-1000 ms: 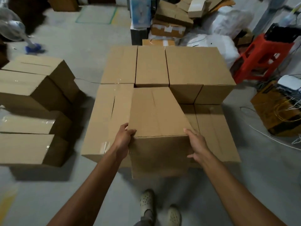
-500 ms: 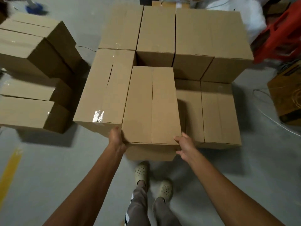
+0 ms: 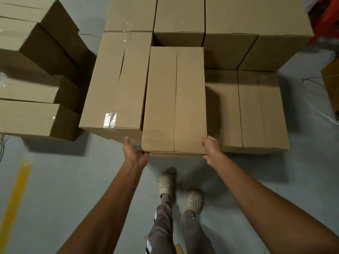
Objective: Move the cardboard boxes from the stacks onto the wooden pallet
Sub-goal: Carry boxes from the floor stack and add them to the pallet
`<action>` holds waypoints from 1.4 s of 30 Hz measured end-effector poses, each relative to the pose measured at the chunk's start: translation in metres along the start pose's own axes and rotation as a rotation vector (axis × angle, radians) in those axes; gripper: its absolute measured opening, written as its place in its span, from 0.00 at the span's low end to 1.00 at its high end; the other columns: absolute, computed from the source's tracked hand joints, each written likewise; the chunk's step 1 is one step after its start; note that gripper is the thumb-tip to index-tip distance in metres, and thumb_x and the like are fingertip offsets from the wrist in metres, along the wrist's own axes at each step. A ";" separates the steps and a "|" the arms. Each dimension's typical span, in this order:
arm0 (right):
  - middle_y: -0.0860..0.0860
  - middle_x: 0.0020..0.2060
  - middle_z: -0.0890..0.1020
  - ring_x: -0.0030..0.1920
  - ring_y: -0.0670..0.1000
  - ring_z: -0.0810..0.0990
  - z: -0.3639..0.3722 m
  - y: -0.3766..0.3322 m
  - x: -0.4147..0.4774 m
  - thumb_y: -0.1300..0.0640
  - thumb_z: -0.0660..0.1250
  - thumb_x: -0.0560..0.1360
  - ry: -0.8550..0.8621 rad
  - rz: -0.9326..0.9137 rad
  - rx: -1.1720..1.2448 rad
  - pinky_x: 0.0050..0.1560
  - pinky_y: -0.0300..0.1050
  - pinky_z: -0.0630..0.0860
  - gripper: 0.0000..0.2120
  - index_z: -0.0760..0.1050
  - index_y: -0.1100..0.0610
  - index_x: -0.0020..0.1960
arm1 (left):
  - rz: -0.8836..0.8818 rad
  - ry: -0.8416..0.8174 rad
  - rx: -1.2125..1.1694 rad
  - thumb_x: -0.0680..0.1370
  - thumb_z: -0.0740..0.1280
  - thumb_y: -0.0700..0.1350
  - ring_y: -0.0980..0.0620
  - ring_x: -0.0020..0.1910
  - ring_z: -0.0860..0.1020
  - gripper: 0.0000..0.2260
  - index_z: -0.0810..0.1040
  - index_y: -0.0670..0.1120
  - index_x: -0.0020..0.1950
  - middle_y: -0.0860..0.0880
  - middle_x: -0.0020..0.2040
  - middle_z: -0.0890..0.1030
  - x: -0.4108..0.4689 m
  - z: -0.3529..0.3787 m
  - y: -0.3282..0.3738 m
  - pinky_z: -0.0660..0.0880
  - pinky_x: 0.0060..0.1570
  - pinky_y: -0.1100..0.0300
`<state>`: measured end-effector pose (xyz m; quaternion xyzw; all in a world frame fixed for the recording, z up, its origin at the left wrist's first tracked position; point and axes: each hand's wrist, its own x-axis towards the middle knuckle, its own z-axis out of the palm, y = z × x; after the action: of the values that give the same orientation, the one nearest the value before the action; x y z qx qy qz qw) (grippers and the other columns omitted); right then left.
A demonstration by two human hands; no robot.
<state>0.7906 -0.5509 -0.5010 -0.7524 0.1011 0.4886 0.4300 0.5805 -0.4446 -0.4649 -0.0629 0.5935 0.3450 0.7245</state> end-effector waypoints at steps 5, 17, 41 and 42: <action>0.53 0.72 0.74 0.68 0.54 0.74 0.006 -0.009 0.014 0.60 0.67 0.79 0.034 -0.118 -0.093 0.69 0.58 0.72 0.27 0.65 0.56 0.78 | 0.010 -0.053 -0.073 0.82 0.60 0.61 0.39 0.69 0.73 0.36 0.53 0.40 0.81 0.38 0.67 0.71 0.027 0.004 0.009 0.69 0.71 0.44; 0.53 0.68 0.76 0.57 0.51 0.73 0.015 -0.023 0.009 0.58 0.66 0.80 0.050 -0.090 -0.031 0.57 0.55 0.75 0.25 0.67 0.55 0.76 | 0.020 -0.024 -0.020 0.81 0.62 0.60 0.42 0.67 0.76 0.35 0.56 0.42 0.80 0.41 0.68 0.71 0.027 0.029 0.023 0.72 0.69 0.46; 0.53 0.64 0.76 0.63 0.56 0.75 0.038 -0.028 0.036 0.67 0.75 0.73 -0.003 -0.012 -0.166 0.61 0.60 0.76 0.35 0.63 0.53 0.73 | 0.092 0.073 0.594 0.78 0.72 0.48 0.45 0.52 0.79 0.12 0.76 0.40 0.53 0.43 0.54 0.80 0.070 0.034 0.005 0.76 0.59 0.51; 0.52 0.66 0.76 0.65 0.56 0.75 0.038 -0.027 0.037 0.66 0.75 0.73 -0.001 -0.025 -0.162 0.63 0.61 0.76 0.37 0.61 0.52 0.75 | 0.109 0.089 0.615 0.77 0.73 0.47 0.44 0.53 0.78 0.15 0.75 0.40 0.55 0.43 0.54 0.80 0.071 0.033 0.004 0.76 0.58 0.52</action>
<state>0.7998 -0.4960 -0.5222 -0.7857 0.0517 0.4900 0.3741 0.6091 -0.3946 -0.5186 0.1760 0.7037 0.1847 0.6632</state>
